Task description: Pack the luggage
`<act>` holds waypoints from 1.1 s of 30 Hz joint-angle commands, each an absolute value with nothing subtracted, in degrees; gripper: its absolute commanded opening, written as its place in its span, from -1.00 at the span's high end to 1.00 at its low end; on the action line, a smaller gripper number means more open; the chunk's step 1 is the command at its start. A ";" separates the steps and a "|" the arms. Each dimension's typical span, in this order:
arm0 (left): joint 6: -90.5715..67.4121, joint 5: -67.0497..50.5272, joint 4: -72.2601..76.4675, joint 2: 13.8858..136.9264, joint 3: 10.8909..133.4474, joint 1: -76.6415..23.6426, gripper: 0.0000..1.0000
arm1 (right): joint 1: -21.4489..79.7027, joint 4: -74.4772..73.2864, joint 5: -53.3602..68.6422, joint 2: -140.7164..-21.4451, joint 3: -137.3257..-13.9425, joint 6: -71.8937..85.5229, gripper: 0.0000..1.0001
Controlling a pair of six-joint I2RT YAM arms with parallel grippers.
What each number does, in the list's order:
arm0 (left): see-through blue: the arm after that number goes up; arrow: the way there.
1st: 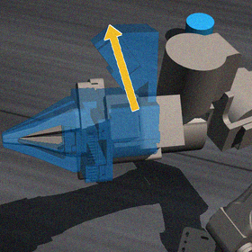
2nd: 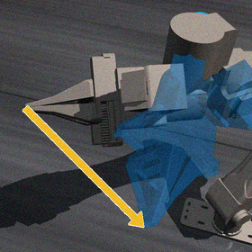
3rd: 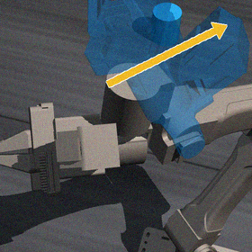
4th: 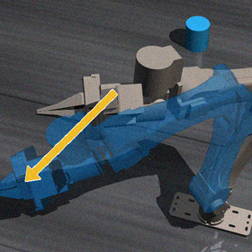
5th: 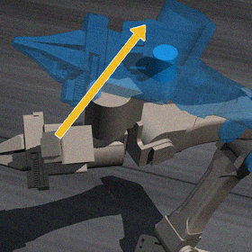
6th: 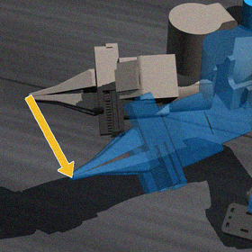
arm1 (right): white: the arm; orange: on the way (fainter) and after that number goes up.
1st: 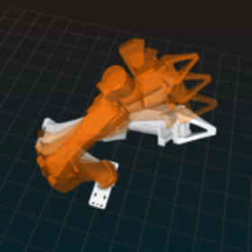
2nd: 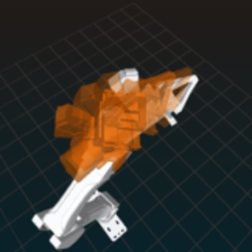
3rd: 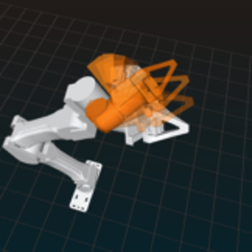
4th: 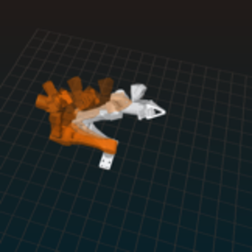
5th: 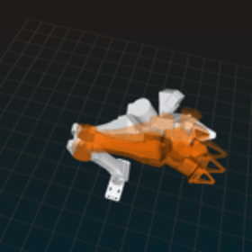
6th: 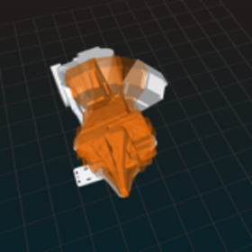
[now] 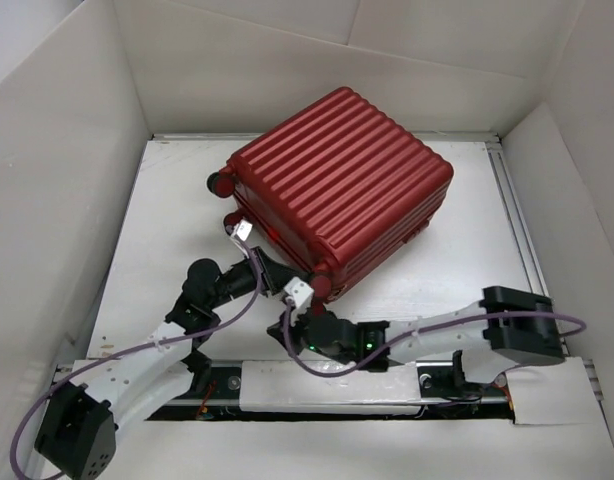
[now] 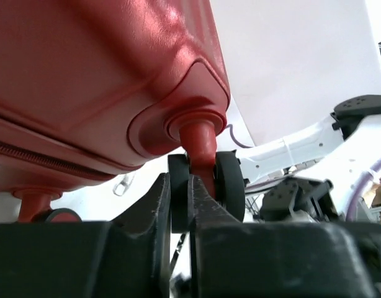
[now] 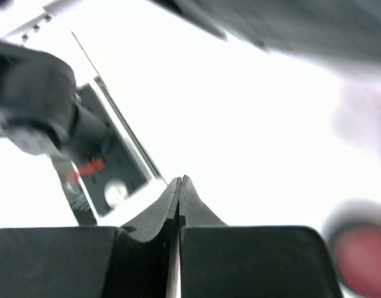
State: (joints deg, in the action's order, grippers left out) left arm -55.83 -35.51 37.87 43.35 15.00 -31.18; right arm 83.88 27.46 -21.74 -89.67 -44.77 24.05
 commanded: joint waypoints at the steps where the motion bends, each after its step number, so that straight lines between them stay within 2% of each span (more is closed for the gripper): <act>1: -57.13 -35.43 44.21 44.29 20.11 -34.61 1.00 | 83.85 26.20 -27.76 -78.10 -37.38 28.20 1.00; 5: -53.88 -26.93 43.08 50.79 26.26 -45.94 1.00 | 83.85 20.05 -33.48 -64.01 -27.09 33.47 1.00; 6: -52.66 -24.37 41.85 52.98 28.28 -48.92 0.95 | 83.85 17.08 -34.18 -58.42 -24.20 34.97 1.00; 7: -52.65 -24.35 41.84 53.00 28.30 -48.95 0.95 | 83.85 15.75 -34.19 -58.36 -22.95 34.98 1.00; 8: -52.65 -23.39 41.14 53.52 29.00 -48.96 0.85 | 84.37 14.86 -34.19 -53.23 -21.90 34.98 1.00; 9: -52.65 -20.68 39.39 53.00 29.00 -48.96 0.59 | 84.37 14.24 -34.19 -50.91 -20.75 35.68 1.00; 11: -50.55 -16.20 34.48 49.15 30.58 -47.38 0.24 | 84.38 10.40 -34.19 -45.39 -19.34 36.47 1.00; 12: -48.62 -9.39 27.49 47.48 31.11 -46.85 0.09 | 84.38 9.33 -34.19 -43.96 -18.47 37.00 1.00; 13: -48.08 -6.10 24.64 45.72 31.11 -46.06 -0.20 | 84.38 8.45 -34.71 -42.73 -18.46 37.00 1.00; 15: -46.24 0.32 19.54 40.27 33.03 -44.65 -0.44 | 84.38 6.25 -36.03 -39.92 -17.14 37.61 0.82; 16: -45.45 7.83 13.68 37.73 34.96 -43.95 -0.63 | 84.38 5.54 -36.91 -38.68 -17.14 37.62 0.74; 17: -44.57 11.56 11.45 36.84 34.98 -43.95 -0.70 | 84.38 5.54 -36.91 -38.67 -17.14 37.62 0.69; 20: -42.03 24.93 3.18 36.73 39.80 -43.95 -0.83 | 84.38 3.43 -37.44 -37.88 -17.14 37.10 0.55; 21: -42.01 27.57 1.69 37.52 41.03 -43.95 -0.85 | 83.85 2.04 -38.05 -37.88 -17.83 37.09 0.42; 25: -42.88 33.83 -2.19 43.32 46.22 -43.95 -0.97 | 82.80 -0.26 -38.58 -40.16 -18.98 38.14 0.13; 31: -43.51 29.89 0.18 52.63 51.06 -41.86 -0.97 | 82.18 -0.79 -36.13 -42.19 -19.51 38.14 0.02; 32: -43.51 25.27 1.22 53.26 51.06 -37.66 -0.97 | 82.18 -0.79 -36.12 -42.19 -19.51 38.14 0.00; 33: -45.42 8.61 4.54 53.78 50.37 -31.61 -0.97 | 82.18 -0.79 -35.60 -42.19 -19.51 38.14 0.00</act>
